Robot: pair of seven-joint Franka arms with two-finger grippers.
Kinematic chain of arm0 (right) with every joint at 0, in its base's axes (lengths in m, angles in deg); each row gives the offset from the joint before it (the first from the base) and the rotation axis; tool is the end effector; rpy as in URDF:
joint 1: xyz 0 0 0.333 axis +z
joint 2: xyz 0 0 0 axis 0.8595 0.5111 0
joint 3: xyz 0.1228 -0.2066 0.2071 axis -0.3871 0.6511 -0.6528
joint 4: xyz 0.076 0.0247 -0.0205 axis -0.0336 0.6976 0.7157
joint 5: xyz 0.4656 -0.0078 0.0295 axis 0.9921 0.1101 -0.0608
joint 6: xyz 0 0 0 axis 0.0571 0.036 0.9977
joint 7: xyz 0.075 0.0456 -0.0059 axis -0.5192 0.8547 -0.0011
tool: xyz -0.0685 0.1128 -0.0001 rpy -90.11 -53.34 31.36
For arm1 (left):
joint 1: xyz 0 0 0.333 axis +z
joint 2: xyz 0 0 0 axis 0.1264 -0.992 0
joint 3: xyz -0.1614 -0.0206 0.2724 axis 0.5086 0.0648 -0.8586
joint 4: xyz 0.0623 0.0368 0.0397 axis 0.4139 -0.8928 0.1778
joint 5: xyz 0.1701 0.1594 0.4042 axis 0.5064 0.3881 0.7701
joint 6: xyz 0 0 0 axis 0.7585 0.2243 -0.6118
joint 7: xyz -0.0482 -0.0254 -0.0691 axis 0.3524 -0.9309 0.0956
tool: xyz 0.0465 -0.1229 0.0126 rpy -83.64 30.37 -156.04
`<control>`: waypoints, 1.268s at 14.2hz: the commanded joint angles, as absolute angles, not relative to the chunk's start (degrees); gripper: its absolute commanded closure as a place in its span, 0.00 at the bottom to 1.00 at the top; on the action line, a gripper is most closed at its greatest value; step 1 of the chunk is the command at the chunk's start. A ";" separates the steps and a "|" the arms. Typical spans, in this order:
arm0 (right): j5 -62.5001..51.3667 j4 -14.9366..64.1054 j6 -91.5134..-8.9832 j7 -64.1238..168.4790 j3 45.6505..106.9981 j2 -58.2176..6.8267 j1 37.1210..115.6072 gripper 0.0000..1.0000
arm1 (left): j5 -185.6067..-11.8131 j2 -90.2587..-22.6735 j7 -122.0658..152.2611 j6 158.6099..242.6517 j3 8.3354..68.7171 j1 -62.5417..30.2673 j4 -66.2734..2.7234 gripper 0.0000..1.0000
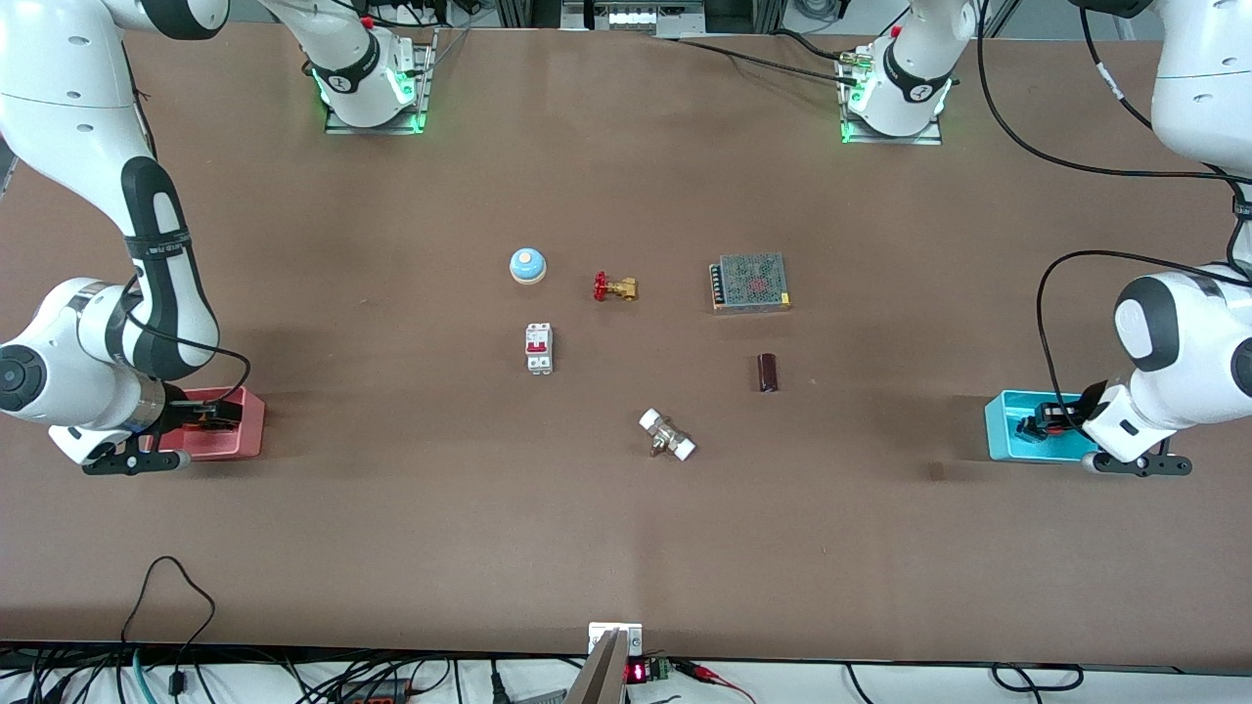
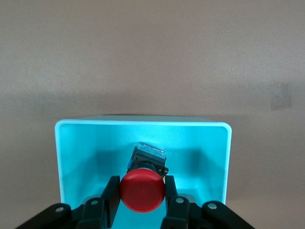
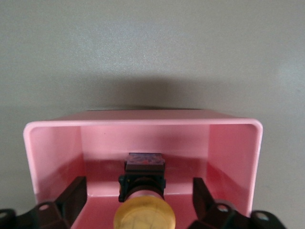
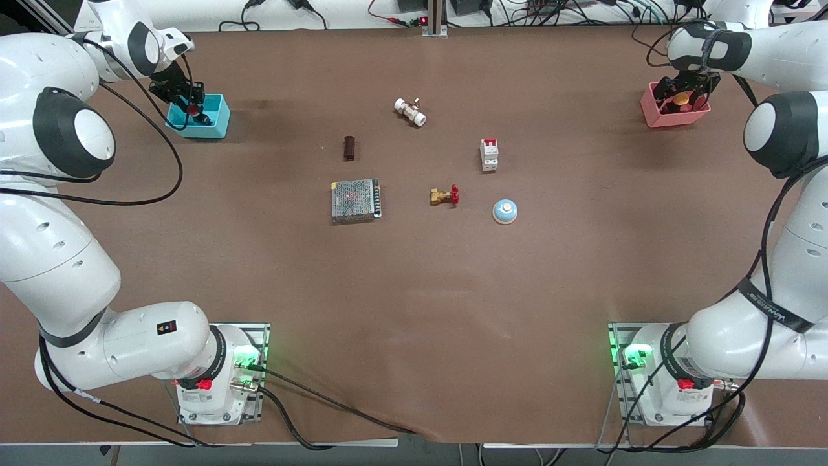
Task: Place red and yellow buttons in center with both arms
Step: 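Grasp the yellow button with the right gripper while the left gripper grasps the red, then lift the buttons out of the trays and carry them toward the table center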
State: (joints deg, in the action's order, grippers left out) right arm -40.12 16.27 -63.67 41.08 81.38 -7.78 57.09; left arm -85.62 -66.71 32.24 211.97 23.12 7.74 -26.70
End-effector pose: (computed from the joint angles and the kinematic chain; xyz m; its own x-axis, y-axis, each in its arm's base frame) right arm 0.7358 -0.1524 0.1415 0.9951 0.0732 -0.0664 0.0781 -0.9942 0.0742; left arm 0.7217 0.1616 0.1728 0.9992 -0.0102 -0.0399 -0.0110 -0.9998 -0.0185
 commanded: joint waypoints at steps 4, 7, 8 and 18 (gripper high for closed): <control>-39.07 15.03 -63.30 37.35 80.81 -7.24 55.58 0.51 | -84.71 -60.48 31.83 209.17 23.72 7.59 -25.93 0.91; -39.07 15.03 -63.12 37.08 80.81 -7.32 55.49 0.58 | -84.62 -56.70 31.66 203.28 23.98 6.46 -25.93 0.93; -39.07 15.03 -63.04 37.08 80.81 -7.41 55.49 0.60 | -84.62 -55.55 30.35 200.83 23.98 5.58 -26.02 0.93; -39.07 4.85 -43.12 37.61 80.63 -15.84 57.15 0.61 | -85.24 -59.05 15.40 199.04 32.15 1.27 -28.04 0.92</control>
